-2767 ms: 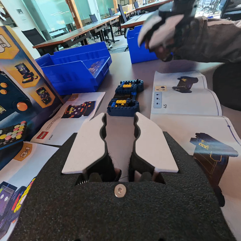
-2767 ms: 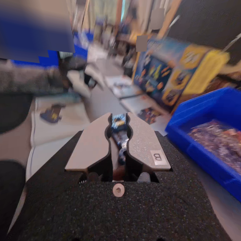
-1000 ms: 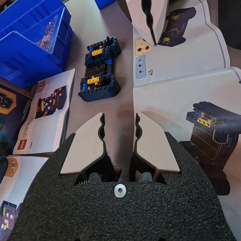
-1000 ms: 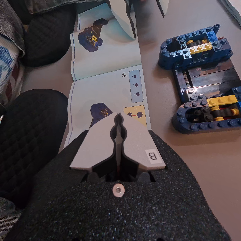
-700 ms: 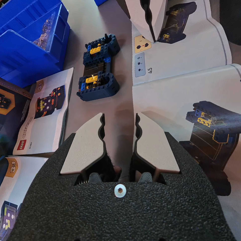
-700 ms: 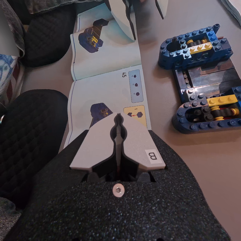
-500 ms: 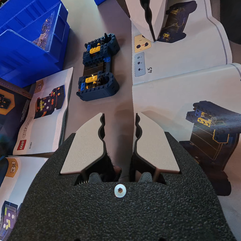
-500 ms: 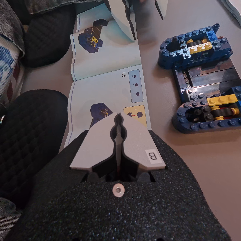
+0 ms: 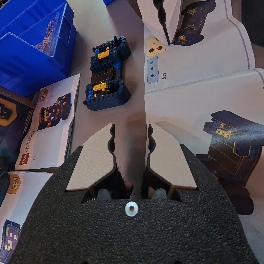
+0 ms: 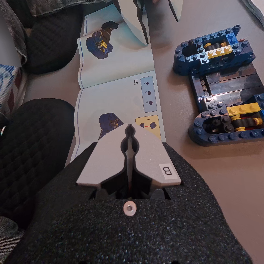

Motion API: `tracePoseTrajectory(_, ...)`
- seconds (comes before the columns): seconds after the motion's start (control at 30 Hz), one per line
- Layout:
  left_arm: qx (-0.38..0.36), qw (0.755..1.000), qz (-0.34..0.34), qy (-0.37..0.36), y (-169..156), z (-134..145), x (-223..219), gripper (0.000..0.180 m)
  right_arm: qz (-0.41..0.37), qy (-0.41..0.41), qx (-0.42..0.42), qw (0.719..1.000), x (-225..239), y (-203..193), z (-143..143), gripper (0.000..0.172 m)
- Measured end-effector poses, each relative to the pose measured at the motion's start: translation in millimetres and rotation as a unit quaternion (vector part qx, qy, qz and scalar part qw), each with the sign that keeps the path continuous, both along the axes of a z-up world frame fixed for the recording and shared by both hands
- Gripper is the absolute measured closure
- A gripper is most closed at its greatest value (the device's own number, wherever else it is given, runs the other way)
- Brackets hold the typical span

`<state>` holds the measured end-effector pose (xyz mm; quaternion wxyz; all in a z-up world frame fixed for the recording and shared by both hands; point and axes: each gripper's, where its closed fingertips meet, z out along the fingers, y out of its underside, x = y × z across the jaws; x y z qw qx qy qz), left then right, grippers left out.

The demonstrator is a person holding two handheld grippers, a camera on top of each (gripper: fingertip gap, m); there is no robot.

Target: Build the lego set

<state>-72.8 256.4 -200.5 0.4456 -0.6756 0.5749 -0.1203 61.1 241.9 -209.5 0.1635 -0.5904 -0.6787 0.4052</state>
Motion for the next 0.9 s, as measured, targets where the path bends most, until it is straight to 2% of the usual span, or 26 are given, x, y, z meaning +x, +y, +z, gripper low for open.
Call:
tracePoseTrajectory(0.83,0.002,1.0,0.001,0.003,0.3,-0.8,0.1,0.142,-0.004,-0.002,-0.006,1.0,-0.1,0.0,-0.4,0.172)
tracePoseTrajectory(0.9,0.002,1.0,0.0,0.004,0.1,-1.0,0.1,0.142,0.008,0.001,0.018,1.0,0.6,-0.2,-0.1,0.172)
